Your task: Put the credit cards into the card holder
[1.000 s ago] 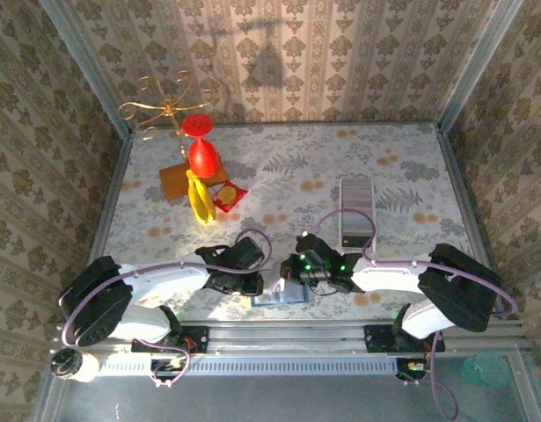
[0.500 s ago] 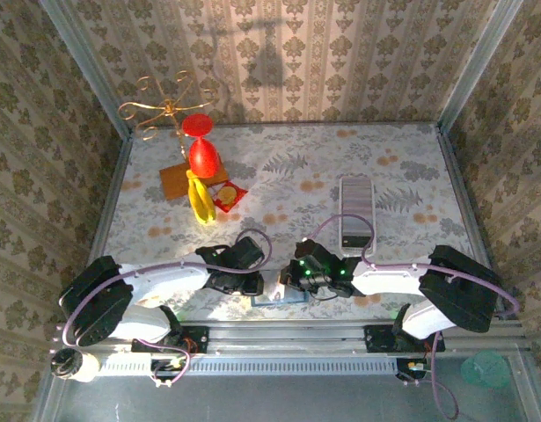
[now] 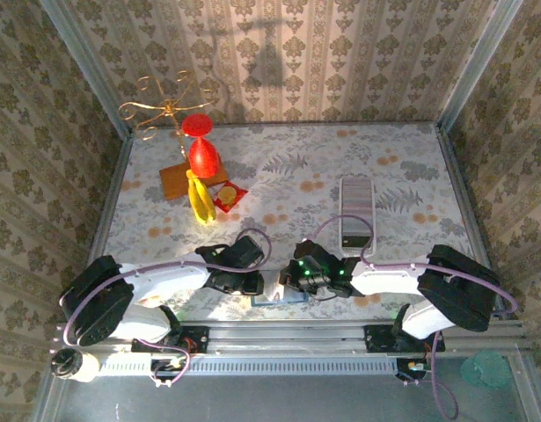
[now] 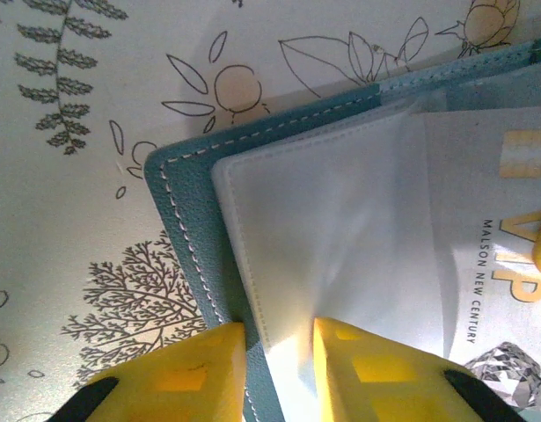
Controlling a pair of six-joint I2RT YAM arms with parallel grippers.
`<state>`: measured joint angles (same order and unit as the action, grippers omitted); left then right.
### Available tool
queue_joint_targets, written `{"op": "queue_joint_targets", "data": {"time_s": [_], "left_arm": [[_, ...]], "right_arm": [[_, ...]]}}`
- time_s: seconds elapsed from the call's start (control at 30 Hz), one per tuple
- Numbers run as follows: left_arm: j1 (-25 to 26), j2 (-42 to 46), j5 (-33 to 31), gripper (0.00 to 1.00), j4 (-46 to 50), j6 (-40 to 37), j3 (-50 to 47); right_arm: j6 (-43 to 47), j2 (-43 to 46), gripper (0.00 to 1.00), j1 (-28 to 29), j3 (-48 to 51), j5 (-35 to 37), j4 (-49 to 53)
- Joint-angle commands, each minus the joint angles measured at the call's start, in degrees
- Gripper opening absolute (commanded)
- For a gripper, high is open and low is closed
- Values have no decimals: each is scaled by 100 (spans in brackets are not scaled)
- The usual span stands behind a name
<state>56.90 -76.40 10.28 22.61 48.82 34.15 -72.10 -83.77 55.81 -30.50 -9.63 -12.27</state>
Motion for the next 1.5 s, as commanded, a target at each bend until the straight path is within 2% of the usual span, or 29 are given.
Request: {"op": "queue_joint_targets", "data": {"time_s": [0.0,0.23,0.27,0.3,0.4,0.53,0.67,0.9,1.03,1.2,1.47], "left_arm": [[-42,-103,28,26,132,-57,-198],[-82,-59,61,26,112,-13,-251],[-80,-43,66,26,103,-2,-267],[-85,-20,70,26,103,5,-276],[-113,48,79,26,77,31,-321],[-141,107,96,25,62,49,-381],[-165,180,97,25,53,56,-413],[-259,205,262,24,-149,75,-531],[-268,170,367,23,-249,58,-541],[-380,243,498,22,-397,108,-687],[-583,640,571,26,-501,198,-888]], "right_arm": [[138,-166,0,110,-79,-211,9],[98,-254,0,105,-1,-268,-224],[74,-269,3,105,0,-251,-157],[64,-288,12,105,-15,-218,-40],[233,-249,26,112,-209,-117,554],[589,-82,40,123,-526,162,1399],[801,-79,40,131,-728,252,1885],[814,-455,21,197,-920,36,1677],[909,-692,16,246,-1205,-49,1668],[950,-877,16,281,-1438,-89,1689],[903,-750,25,292,-1385,43,1872]]}}
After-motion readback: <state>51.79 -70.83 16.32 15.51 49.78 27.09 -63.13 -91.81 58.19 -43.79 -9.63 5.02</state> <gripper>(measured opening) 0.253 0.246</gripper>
